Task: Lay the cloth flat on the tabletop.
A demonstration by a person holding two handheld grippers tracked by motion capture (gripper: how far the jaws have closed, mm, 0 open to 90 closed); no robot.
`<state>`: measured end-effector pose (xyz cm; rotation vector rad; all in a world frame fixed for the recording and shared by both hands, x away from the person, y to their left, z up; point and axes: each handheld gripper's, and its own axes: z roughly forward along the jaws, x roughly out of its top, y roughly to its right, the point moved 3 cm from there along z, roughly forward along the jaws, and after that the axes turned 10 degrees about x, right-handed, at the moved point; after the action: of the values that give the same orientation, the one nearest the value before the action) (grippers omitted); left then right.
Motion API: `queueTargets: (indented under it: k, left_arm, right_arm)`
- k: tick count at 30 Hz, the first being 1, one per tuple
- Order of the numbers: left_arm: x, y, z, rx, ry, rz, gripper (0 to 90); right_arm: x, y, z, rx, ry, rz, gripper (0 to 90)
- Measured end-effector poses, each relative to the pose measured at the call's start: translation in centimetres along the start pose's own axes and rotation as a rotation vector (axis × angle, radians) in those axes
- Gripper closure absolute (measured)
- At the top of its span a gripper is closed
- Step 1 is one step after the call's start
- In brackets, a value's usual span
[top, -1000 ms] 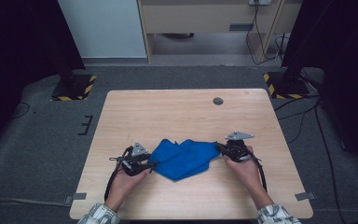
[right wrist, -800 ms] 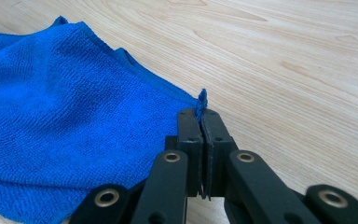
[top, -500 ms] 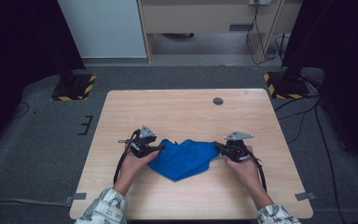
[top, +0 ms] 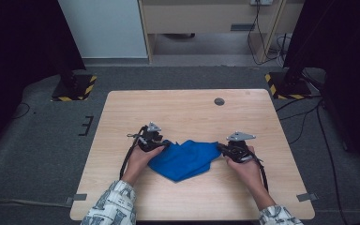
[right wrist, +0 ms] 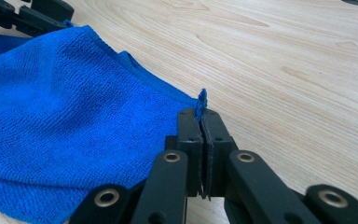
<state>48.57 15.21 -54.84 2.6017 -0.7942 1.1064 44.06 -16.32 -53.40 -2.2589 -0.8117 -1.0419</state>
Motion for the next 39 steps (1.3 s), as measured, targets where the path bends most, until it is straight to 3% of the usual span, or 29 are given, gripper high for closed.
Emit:
queueTargets:
  k: [4, 6, 11, 25, 39]
  left_arm:
    - [-0.1, 0.0, 0.2, -0.007, 0.013, 0.015, 61.0]
    - [-0.1, 0.2, 0.2, -0.020, 0.014, 0.019, 74.7]
    - [-0.1, 0.6, 0.0, -0.017, 0.008, 0.028, 86.4]
    - [0.8, -0.1, -3.7, 0.066, 0.131, -0.029, 88.1]
    - [2.0, -0.2, -6.3, 0.082, 0.177, -0.009, 88.2]
  right_arm:
    - [0.0, 0.0, 0.0, 0.002, -0.001, 0.000, 88.3]
    - [0.0, 0.0, 0.0, 0.001, 0.000, 0.001, 88.3]
    - [0.1, 0.0, -0.2, -0.001, 0.003, 0.002, 88.3]
    - [0.8, 0.2, -1.3, -0.009, 0.053, 0.004, 88.4]
    - [2.4, -0.2, -2.6, -0.003, 0.080, -0.026, 88.4]
